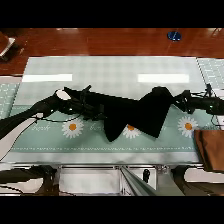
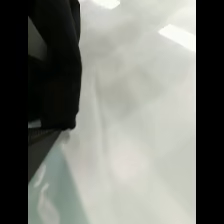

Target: Fold the shirts.

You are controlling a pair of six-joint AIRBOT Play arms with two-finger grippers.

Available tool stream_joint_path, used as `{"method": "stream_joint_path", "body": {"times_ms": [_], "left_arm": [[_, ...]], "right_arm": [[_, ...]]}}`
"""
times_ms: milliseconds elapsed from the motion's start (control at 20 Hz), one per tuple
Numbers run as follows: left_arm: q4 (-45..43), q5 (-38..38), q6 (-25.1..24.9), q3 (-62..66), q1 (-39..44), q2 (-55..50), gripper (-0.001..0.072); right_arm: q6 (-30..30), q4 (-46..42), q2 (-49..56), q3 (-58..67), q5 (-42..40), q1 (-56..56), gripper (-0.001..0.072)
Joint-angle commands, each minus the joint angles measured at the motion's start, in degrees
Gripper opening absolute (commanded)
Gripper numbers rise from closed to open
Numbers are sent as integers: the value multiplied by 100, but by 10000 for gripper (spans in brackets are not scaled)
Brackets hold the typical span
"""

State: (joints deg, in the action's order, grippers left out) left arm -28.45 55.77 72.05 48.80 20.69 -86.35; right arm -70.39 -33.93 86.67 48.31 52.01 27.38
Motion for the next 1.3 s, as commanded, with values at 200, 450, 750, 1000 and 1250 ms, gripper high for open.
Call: {"method": "stream_joint_path", "body": {"times_ms": [200,450,750,1000,1250], "left_arm": [[-4,44,-2,87,-243,101,25],[-2,319,175,1440,-1495,1335,24],[-492,385,367,4518,-2822,3012,24],[-2085,313,457,5574,-3145,4398,24],[-3445,127,476,5608,-3185,5480,24]], "right_arm": [[286,33,280,1060,678,-796,22],[-201,-232,-754,3209,1064,-861,21],[-533,-575,-2393,5976,1906,-861,21],[-638,-1683,-4299,6100,1985,-861,21],[-1108,-2944,-5532,6100,2149,-861,21]]}}
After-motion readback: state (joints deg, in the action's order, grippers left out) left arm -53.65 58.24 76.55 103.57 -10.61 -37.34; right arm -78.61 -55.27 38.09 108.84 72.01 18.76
